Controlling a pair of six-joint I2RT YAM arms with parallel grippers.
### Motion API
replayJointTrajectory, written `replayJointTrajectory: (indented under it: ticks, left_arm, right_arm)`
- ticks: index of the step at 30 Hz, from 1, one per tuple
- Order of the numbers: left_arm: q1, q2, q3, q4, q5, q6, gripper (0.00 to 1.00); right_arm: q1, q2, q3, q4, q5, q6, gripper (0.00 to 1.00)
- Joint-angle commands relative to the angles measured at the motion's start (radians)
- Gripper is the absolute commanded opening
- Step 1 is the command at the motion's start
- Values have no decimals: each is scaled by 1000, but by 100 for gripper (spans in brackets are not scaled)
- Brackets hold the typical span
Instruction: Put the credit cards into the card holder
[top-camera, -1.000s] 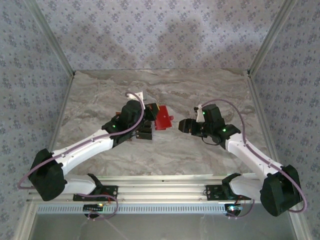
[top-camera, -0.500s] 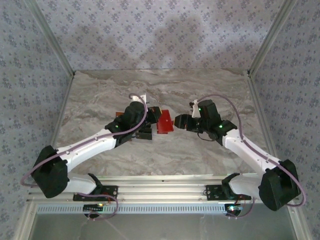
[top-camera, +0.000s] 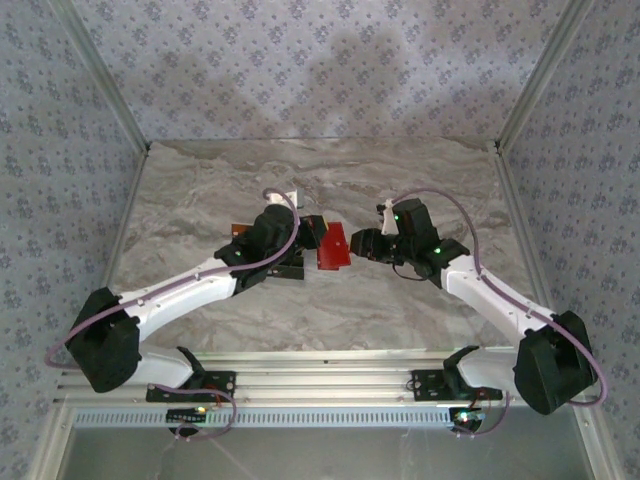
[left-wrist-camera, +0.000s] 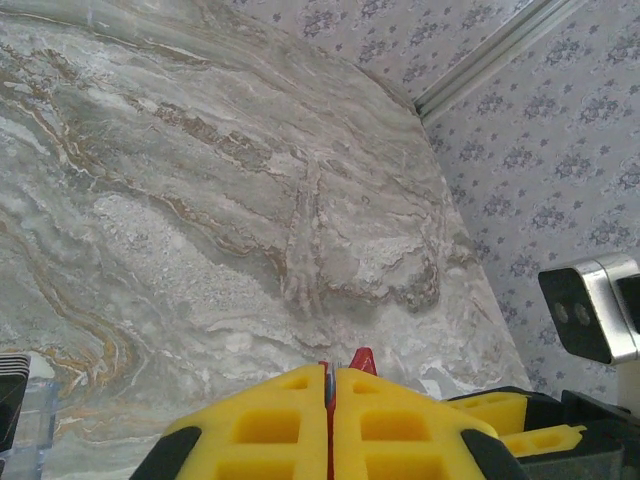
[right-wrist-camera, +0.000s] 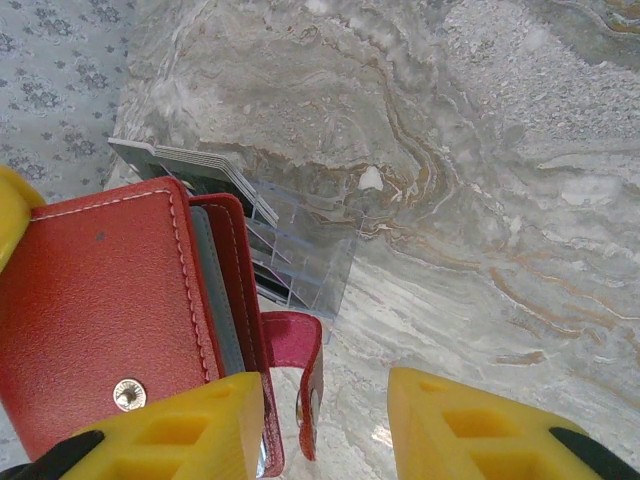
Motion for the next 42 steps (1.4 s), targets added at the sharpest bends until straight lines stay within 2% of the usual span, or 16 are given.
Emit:
replayJointTrajectory:
  ticks: [1, 6, 12, 24, 32, 35, 37, 39, 42]
  left_arm:
    - [-8, 11, 31, 35, 3, -12, 0]
    - [-11, 17, 37, 34, 4, -12, 0]
    - [-14, 26, 40, 33, 4, -14, 0]
    - [-21, 58, 25, 16, 0, -8, 0]
    - [-37, 132, 37, -6, 33, 12, 0]
    - [-49, 166, 39, -7, 38, 17, 12]
    - [-57, 186, 37, -7, 38, 20, 26]
    - [-67, 211, 36, -6, 37, 22, 45]
    - [-82, 235, 33, -17, 22, 18, 62]
  right_arm:
    - [1, 11, -16, 23, -4, 12, 39]
    - [1, 14, -20, 28, -10, 14, 30]
    - [-7, 16, -22, 33, -32, 15, 0]
    - [-29, -18, -36, -5, -30, 16, 0]
    - [-41, -57, -96, -20, -7, 21, 0]
    - [-47, -82, -124, -58, 34, 8, 0]
    - [-57, -100, -144, -82, 54, -2, 0]
    - [-74, -116, -165, -106, 65, -11, 0]
    - [-104, -138, -190, -119, 54, -13, 0]
